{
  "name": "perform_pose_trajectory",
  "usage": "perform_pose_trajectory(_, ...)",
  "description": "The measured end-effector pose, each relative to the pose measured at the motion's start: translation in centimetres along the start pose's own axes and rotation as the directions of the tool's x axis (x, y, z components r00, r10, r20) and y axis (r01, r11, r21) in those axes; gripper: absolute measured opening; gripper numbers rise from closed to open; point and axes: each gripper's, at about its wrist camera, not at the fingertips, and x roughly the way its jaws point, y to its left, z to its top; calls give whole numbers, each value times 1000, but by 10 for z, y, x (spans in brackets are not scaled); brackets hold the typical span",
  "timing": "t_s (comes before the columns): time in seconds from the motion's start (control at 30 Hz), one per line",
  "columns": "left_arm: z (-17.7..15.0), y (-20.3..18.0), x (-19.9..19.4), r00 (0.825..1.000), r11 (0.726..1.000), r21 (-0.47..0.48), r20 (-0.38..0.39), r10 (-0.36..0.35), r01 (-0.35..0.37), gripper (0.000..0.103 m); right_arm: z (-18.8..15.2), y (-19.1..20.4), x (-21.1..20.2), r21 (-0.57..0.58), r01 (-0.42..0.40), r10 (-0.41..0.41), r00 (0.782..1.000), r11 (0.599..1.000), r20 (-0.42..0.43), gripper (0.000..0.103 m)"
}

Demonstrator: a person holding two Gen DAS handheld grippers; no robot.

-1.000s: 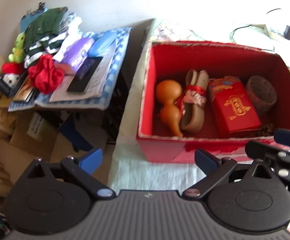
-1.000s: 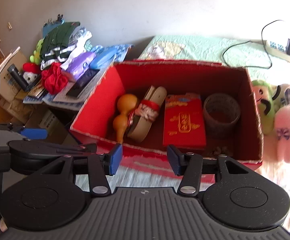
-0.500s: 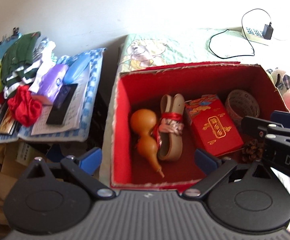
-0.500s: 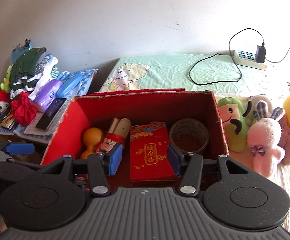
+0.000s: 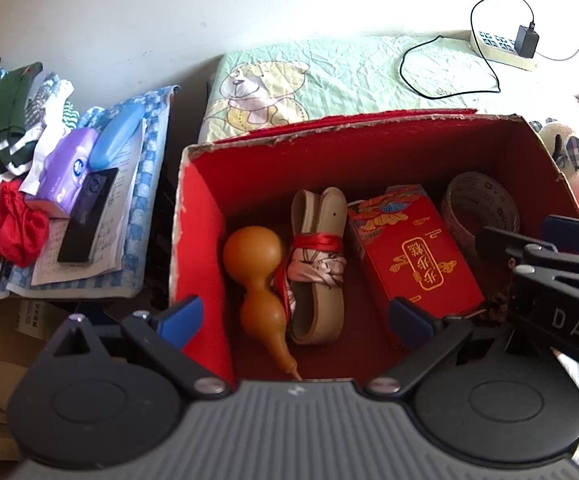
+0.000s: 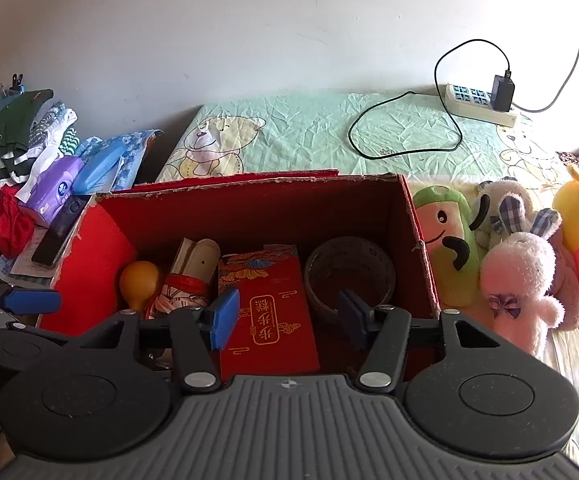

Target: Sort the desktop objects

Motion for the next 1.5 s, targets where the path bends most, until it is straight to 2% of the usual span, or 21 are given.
perform_pose_trajectory(0.37, 17, 1, 36, 999, 1000, -19, -52, 2, -3, 99, 9, -12, 29, 48, -2, 4, 998, 999, -58, 60)
perform_pose_trajectory(0.6, 15, -3, 49, 996, 1000, -4, -87, 9, -10, 99, 8, -14, 38, 65, -1, 7, 996, 998, -93, 60)
perform_pose_trajectory(0.73, 13, -4, 49, 996, 1000, 6, -87, 15, -14, 99, 6, -10, 40, 53, 1, 5, 993, 999, -117, 63)
perform_pose_trajectory(1.17, 7, -14, 43, 997, 1000, 20, -71, 8, -7, 99, 1, -18, 34, 74, 42, -33, 992, 996, -119, 62)
perform_pose_trajectory(1.5, 0, -15, 49, 999, 1000, 19, -54, 8, -7, 99, -3, -22, 35, 79, 96, -85, 988, 992, -128, 64)
